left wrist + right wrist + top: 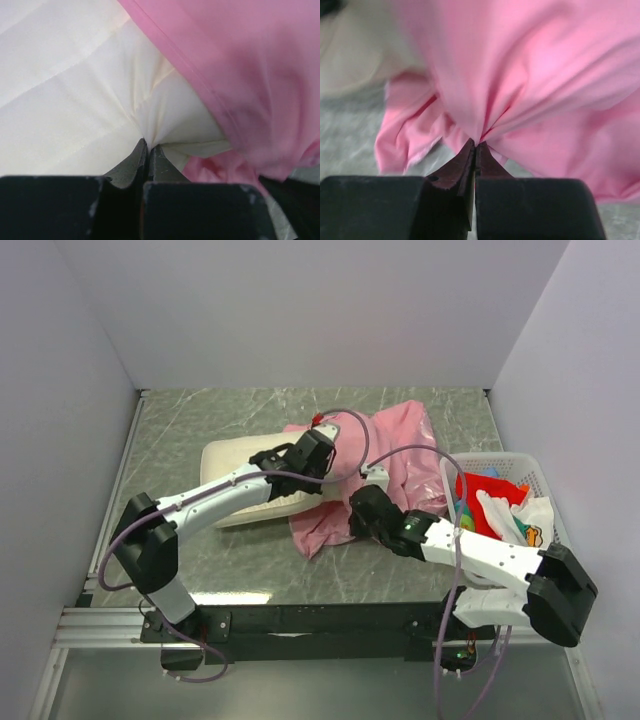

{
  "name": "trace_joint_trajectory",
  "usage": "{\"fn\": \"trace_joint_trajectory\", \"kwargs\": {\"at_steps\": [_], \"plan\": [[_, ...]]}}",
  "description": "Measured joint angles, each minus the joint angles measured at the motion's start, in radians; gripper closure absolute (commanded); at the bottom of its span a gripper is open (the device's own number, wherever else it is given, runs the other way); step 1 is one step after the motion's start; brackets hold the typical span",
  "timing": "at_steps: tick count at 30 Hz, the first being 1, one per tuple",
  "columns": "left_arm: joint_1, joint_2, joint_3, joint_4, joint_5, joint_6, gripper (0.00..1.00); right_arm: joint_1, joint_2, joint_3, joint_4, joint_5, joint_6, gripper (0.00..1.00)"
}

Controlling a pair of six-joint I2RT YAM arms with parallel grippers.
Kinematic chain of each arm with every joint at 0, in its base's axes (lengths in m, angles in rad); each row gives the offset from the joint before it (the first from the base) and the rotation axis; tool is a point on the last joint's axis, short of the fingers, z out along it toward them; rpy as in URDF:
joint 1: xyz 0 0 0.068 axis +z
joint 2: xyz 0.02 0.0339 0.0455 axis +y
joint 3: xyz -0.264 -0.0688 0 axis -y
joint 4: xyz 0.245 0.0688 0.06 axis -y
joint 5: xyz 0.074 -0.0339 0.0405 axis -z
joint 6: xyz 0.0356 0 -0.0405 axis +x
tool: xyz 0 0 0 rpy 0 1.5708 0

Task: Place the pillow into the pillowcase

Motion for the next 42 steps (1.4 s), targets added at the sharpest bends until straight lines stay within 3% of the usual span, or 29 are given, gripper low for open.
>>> {"fn": "trace_joint_trajectory", "kwargs": {"at_steps": [4,7,10,12,14,19,23,28,35,40,42], "plan": [[0.047,0.04,0.077,-0.059,0.035,-0.042,0.99,0.084,-0.045,-0.015,0.001,0.005,0.003,0.91],[0.083,0.067,0.102,-0.072,0.083,-0.073,0.99,0.12,-0.087,-0.075,-0.002,0.017,0.04,0.75],[0.096,0.089,0.108,-0.068,0.104,-0.089,0.99,0.13,-0.108,-0.131,-0.067,-0.002,0.085,0.71],[0.1,0.097,0.108,-0.052,0.123,-0.097,0.99,0.135,-0.108,-0.148,-0.103,-0.013,0.103,0.54],[0.101,0.097,0.108,-0.041,0.133,-0.099,0.99,0.139,-0.11,-0.153,-0.141,-0.024,0.121,0.47],[0.102,0.097,0.108,-0.016,0.157,-0.099,0.99,0.2,-0.161,-0.079,-0.233,-0.007,0.128,0.44],[0.102,0.097,0.108,-0.01,0.174,-0.097,0.99,0.244,-0.13,0.079,-0.179,0.013,0.088,0.41],[0.102,0.097,0.108,-0.01,0.187,-0.095,0.99,0.244,0.077,0.164,0.003,0.015,0.006,0.36],[0.106,0.101,0.108,-0.009,0.211,-0.095,0.99,0.245,0.265,0.085,0.234,-0.024,-0.061,0.23],[0.108,0.121,0.13,-0.021,0.229,-0.096,0.99,0.255,0.326,0.06,0.388,-0.017,-0.079,0.25],[0.108,0.129,0.144,-0.026,0.237,-0.095,0.99,0.259,0.365,0.061,0.425,-0.009,-0.083,0.34]]}}
